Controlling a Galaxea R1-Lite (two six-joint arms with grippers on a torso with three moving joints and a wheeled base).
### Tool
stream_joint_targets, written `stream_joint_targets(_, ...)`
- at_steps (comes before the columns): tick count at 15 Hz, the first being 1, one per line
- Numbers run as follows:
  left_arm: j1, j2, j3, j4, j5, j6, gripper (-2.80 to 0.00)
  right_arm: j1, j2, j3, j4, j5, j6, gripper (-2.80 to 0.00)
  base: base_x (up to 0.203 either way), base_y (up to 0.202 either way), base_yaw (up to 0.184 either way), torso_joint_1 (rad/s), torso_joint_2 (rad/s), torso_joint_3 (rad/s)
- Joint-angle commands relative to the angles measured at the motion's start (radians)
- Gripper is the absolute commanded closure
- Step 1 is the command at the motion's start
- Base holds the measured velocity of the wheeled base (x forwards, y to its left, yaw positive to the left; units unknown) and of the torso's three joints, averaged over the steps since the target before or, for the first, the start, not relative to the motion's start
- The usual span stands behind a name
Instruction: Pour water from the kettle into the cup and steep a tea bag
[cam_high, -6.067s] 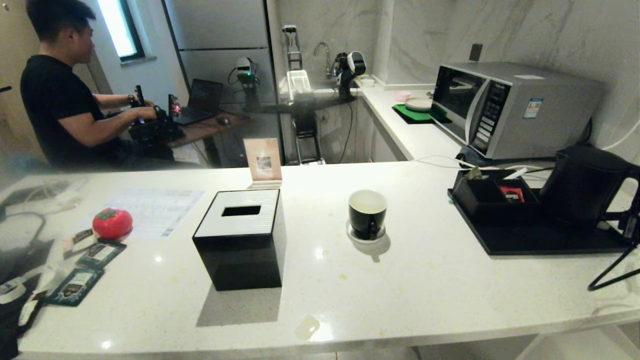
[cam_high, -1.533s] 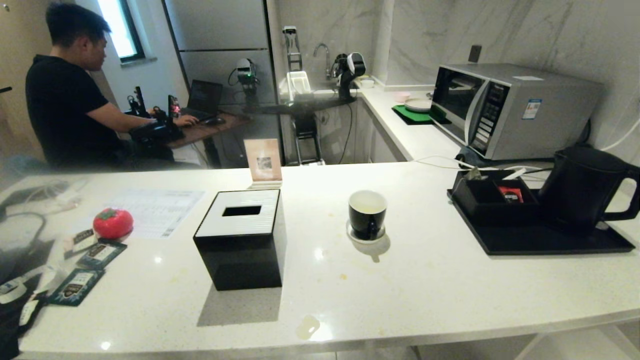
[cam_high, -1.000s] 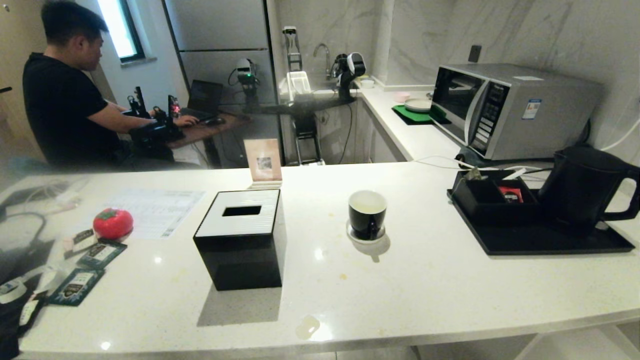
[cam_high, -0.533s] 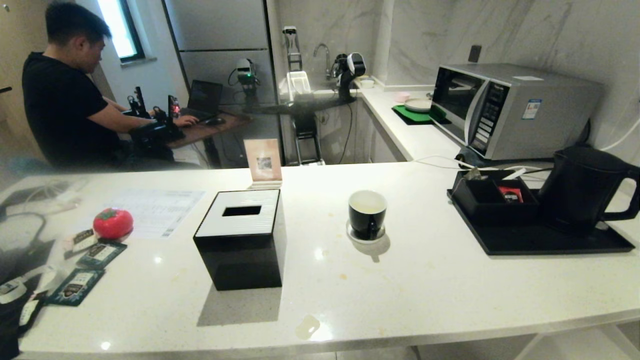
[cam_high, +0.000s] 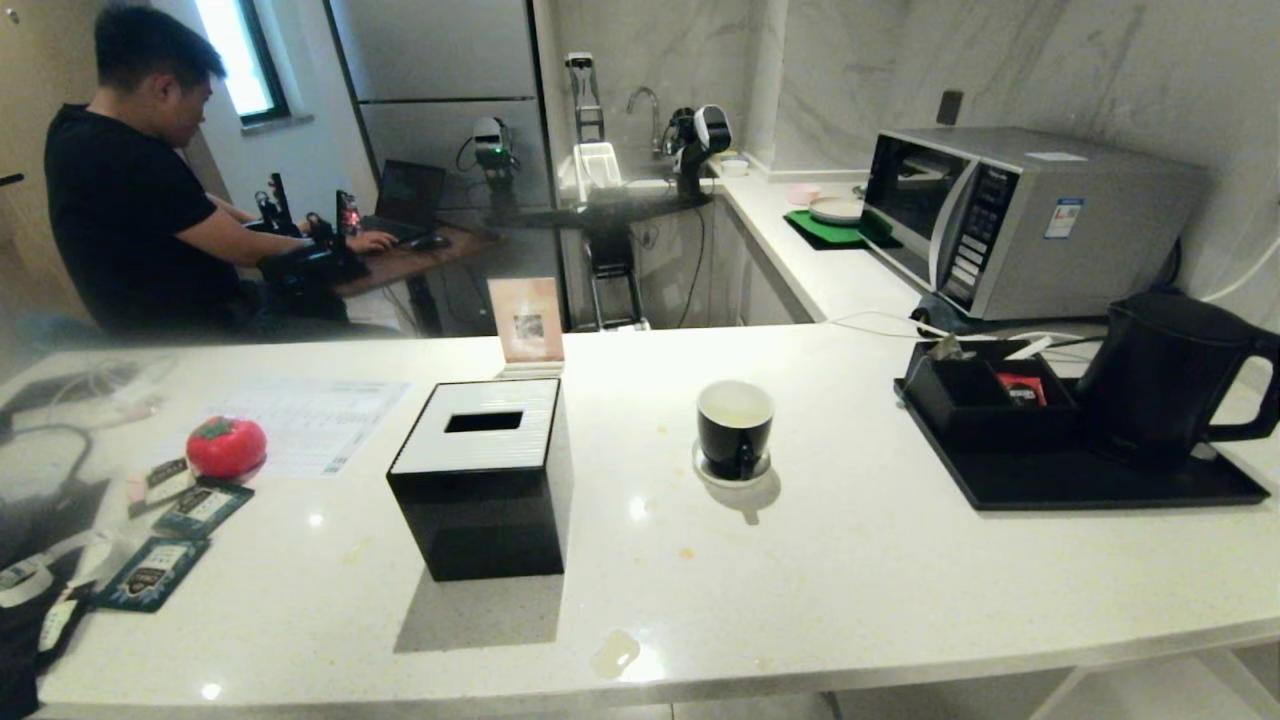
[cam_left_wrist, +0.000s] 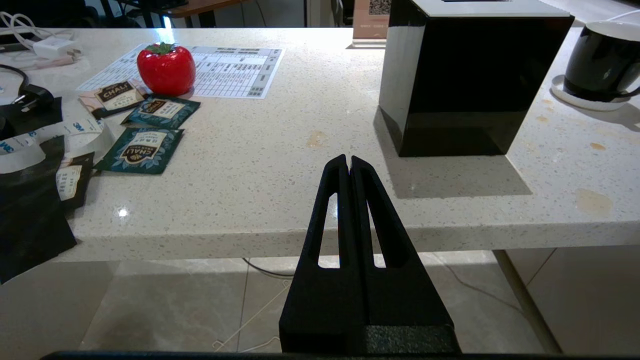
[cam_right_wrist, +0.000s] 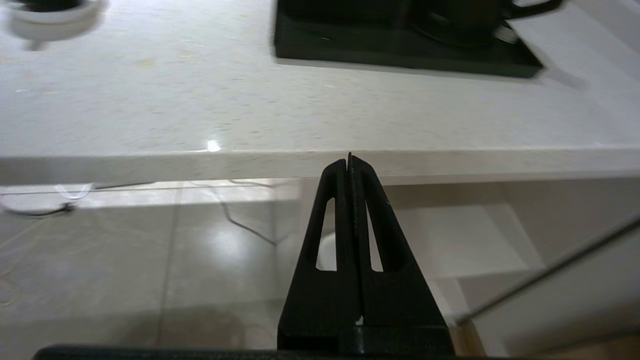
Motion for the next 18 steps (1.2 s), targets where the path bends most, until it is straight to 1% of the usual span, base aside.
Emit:
stream_joint_targets(1,0.000,0.002,0.000,-0.001,0.001,-0.001,0.00,0.002,-0.128,-0.005,0.053,0.040,0.001,0.00,0.000,0.000,0.000,0.000,0.00,0.000)
stream_joint_targets(4,0.000,0.002,0.000,-0.001,0.001,-0.001,0.00,0.005,-0.213,-0.002,0.098,0.077,0.007,0.00,0.000,0.000,0.000,0.000,0.00,0.000)
stream_joint_targets(7,0.000,0.002,0.000,-0.001,0.001,-0.001,0.00,0.005,-0.239,0.000,0.089,0.076,0.065,0.00,0.000,0.000,0.000,0.000,0.00,0.000)
stream_joint_targets(18,0.000,0.002,0.000,-0.001,0.001,-0.001,0.00,0.005,-0.239,0.000,0.087,0.075,0.066,0.00,0.000,0.000,0.000,0.000,0.00,0.000)
